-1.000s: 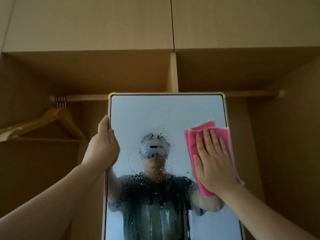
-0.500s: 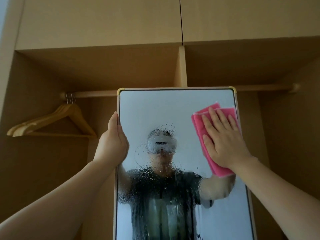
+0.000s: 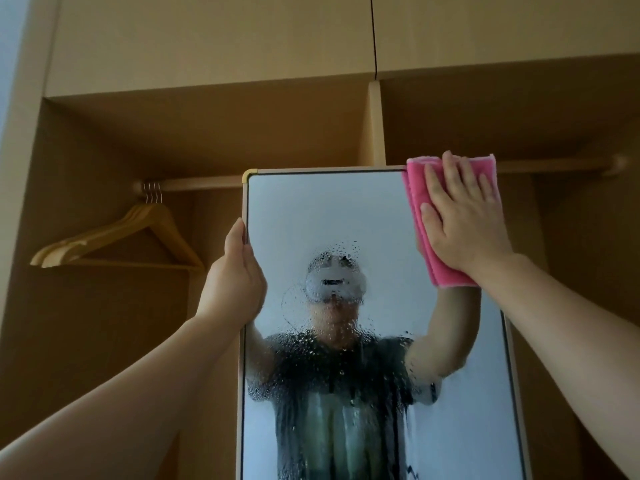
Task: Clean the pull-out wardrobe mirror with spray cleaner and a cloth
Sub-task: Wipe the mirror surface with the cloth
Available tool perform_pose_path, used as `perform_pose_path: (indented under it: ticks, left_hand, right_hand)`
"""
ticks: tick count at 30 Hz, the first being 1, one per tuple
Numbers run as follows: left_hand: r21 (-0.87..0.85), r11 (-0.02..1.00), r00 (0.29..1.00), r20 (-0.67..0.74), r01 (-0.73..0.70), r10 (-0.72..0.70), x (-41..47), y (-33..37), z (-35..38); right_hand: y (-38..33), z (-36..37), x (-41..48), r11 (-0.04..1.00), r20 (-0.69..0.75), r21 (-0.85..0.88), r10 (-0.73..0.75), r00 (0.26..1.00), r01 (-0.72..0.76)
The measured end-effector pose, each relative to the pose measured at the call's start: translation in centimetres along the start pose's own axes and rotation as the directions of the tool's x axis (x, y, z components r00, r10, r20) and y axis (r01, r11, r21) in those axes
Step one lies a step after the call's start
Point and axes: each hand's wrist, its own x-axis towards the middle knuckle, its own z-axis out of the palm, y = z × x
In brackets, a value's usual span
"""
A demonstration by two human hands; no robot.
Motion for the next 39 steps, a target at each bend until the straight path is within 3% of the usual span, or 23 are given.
perform_pose_path:
  ticks: [6,18,32,39]
  left_hand:
    - [-0.024,1.0,1.0,0.0,0.008,-0.008,-0.2,0.1,0.0]
    - [-0.032,0.999,1.0,0.001,0.005,-0.005,-0.5,-0.1,0.0]
    - [-0.036,0.998,0.999,0.019,0.048,-0.047,-1.1,0.2,-0.2]
    - [-0.022,0.999,0.999,0.022,0.039,-0.038,-1.1,0.1,-0.2]
  right_hand:
    - [-1.4,0.7,-4.4,0.999,0.029,0.036,0.002,1.0,-0.003]
    - [-5.8,2.4,-13.8,0.982,0.075,0.095,-0.17,0.983,0.162]
    - [-5.1,1.5,-9.9,0.973,0.073,0.056,-0.229,0.971,0.225]
    - [-5.1,0.1,-2.0,0.99,0.028,0.053,-0.133,0.991,0.131]
